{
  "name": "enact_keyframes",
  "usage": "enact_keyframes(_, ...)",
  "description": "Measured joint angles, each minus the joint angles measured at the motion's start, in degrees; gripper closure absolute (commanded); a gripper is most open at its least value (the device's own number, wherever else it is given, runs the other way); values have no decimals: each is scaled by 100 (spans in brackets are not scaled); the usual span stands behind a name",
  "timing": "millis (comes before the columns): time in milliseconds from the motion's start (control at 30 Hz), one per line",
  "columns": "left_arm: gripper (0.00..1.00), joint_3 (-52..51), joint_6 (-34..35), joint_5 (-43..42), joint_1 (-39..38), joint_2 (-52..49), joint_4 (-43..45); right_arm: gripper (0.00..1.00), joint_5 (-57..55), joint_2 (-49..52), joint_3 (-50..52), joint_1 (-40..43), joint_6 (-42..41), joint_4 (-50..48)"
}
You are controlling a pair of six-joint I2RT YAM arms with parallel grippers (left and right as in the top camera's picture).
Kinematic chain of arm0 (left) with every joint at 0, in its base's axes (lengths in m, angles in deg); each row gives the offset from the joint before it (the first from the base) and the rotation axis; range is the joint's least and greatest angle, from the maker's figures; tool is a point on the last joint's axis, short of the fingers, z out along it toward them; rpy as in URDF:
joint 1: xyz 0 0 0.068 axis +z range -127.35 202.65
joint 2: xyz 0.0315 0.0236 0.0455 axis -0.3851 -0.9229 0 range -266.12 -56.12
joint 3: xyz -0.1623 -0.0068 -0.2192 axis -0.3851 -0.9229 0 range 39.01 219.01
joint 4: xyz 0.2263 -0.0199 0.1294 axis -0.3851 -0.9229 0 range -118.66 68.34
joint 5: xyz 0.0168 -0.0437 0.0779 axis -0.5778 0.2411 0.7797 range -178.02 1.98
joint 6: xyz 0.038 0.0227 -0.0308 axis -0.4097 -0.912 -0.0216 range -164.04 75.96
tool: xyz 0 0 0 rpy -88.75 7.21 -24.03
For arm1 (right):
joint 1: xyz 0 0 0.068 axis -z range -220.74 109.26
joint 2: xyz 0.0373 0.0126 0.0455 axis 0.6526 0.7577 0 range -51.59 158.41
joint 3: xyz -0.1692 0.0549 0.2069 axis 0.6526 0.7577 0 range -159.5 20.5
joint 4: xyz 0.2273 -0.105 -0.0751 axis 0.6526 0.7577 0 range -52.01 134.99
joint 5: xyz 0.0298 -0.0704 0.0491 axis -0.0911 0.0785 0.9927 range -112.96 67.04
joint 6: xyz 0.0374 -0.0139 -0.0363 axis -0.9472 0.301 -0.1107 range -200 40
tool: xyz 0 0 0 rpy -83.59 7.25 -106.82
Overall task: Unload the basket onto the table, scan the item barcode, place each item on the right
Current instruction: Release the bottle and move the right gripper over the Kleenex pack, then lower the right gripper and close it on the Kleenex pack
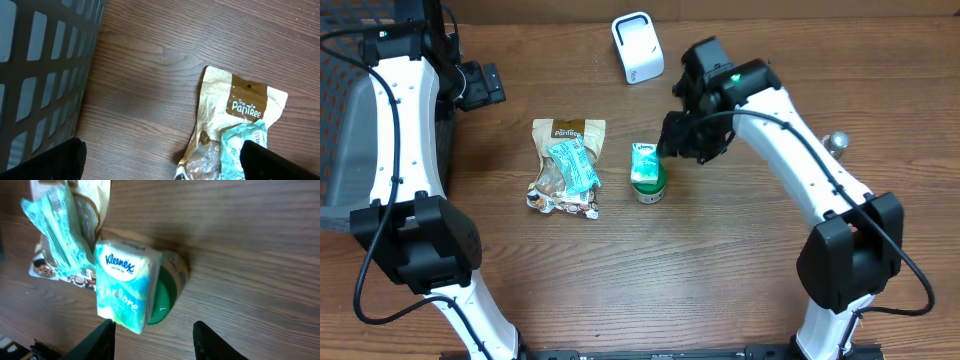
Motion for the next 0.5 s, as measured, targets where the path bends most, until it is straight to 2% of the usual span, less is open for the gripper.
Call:
enact_keyframes(233,1,0,0,0,-2,0,2,54,4,0,483,-295,-175,-470)
enact_keyframes(500,0,0,0,0,-2,0,0,60,4,0,634,-498,-227,-813)
